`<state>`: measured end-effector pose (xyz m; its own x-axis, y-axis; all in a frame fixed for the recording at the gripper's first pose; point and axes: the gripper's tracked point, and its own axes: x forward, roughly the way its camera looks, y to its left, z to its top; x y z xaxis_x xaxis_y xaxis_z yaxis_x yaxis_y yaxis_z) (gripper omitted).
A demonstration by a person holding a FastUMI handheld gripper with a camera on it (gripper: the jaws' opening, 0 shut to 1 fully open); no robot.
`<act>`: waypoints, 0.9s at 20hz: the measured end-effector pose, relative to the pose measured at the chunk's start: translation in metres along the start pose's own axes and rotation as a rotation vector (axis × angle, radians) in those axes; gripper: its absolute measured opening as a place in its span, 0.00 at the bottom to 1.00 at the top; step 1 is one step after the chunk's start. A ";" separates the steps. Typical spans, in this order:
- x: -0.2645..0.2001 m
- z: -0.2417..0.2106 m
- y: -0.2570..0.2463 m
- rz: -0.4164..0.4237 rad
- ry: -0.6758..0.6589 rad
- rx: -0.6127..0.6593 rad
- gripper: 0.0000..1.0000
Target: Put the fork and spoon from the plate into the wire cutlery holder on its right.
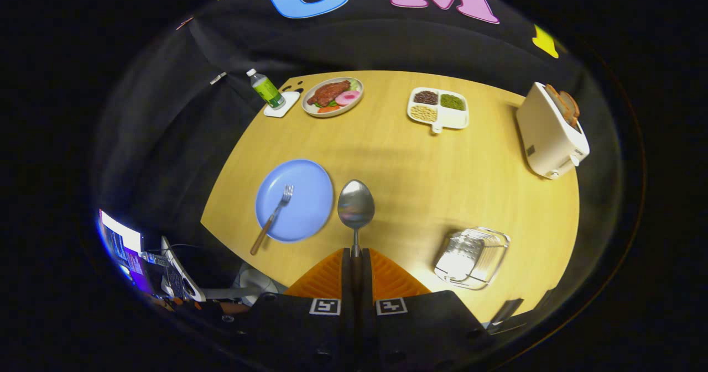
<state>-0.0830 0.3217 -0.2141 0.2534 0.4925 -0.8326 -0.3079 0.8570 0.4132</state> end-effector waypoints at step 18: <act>0.030 -0.068 -0.137 -0.155 0.518 0.078 0.08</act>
<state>-0.0960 0.2091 -0.3212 -0.2011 0.2373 -0.9504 -0.2288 0.9320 0.2811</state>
